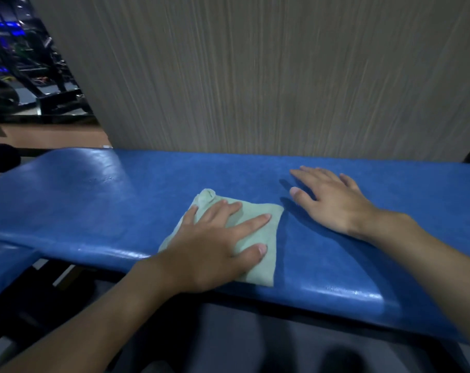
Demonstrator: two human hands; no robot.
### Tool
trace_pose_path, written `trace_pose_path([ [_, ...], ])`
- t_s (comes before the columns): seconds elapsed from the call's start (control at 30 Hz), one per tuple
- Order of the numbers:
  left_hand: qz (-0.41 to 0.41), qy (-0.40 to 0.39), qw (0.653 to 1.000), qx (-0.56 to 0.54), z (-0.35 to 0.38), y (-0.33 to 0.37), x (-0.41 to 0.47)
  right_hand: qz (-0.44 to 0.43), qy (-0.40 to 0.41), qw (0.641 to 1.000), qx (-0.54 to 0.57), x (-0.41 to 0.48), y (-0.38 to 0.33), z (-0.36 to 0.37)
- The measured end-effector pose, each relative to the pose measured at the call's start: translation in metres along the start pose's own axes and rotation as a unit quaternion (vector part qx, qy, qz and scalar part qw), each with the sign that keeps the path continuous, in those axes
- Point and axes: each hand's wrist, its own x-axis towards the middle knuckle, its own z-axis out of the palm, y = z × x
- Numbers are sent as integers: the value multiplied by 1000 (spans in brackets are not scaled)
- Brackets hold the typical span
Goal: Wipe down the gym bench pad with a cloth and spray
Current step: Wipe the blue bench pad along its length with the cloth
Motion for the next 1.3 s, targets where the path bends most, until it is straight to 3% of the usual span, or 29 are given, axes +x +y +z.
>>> trace_pose_path([
  [0.13,-13,-20,1000,-14,-3,-19,49,-3,-40,998,-39,7,-6,16],
  [0.5,-70,-11,997,-28,-19,-67,208,-9,-29,999,-30,8,-1,17],
  [0.67,-50,-19,998,-17,-12,-58,174,-6,-32,999,-25,6,-1,16],
  [1.0,62,-4,997,45,-4,-23,-6,-7,-44,999,-24,3,-4,15],
  [1.3,21,-24,999,13,-7,-39,63,-9,-42,998,-39,5,-3,17],
])
